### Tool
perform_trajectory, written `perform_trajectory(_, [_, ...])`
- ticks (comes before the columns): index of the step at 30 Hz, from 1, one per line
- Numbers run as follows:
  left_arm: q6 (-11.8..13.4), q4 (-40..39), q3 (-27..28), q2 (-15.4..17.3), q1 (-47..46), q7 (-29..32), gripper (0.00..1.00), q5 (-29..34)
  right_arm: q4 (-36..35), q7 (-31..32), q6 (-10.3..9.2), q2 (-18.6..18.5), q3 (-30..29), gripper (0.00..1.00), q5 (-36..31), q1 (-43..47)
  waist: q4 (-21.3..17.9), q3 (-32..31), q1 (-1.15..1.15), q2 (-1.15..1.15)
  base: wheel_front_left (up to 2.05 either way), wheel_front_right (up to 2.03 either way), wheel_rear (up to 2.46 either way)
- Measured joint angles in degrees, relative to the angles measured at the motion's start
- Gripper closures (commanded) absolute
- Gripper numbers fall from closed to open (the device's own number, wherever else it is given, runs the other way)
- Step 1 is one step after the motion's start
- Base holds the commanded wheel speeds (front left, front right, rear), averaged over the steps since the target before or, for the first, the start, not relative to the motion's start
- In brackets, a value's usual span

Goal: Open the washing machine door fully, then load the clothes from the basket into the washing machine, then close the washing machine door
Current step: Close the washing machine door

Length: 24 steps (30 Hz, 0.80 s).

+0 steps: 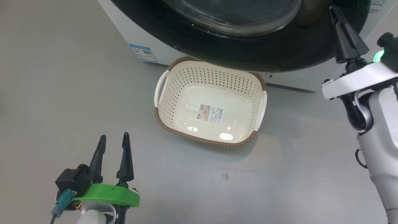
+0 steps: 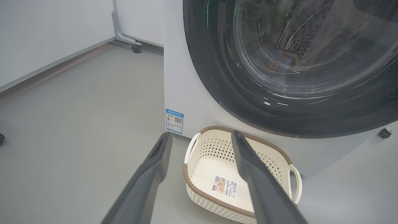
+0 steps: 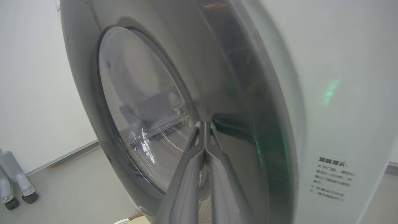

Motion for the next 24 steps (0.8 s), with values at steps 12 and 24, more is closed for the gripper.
perform_trajectory(12, [0.0, -0.52, -3.2, -0.08, -1.87, 0.0, 0.0, -2.36, 5.05, -0.07, 0.8, -5.22, -2.88, 1.0, -2.21, -6.64, 3.87, 3.27, 0.0, 0.0, 0.0, 0.0, 0.0])
perform_trajectory(24, [0.41, -0.58, -2.31, -0.12, -2.49, 0.0, 0.0, -2.74, 9.66, 0.0, 0.87, -4.04, -2.79, 1.0, -3.46, -8.49, 5.74, 2.45, 0.0, 0.0, 0.0, 0.0, 0.0])
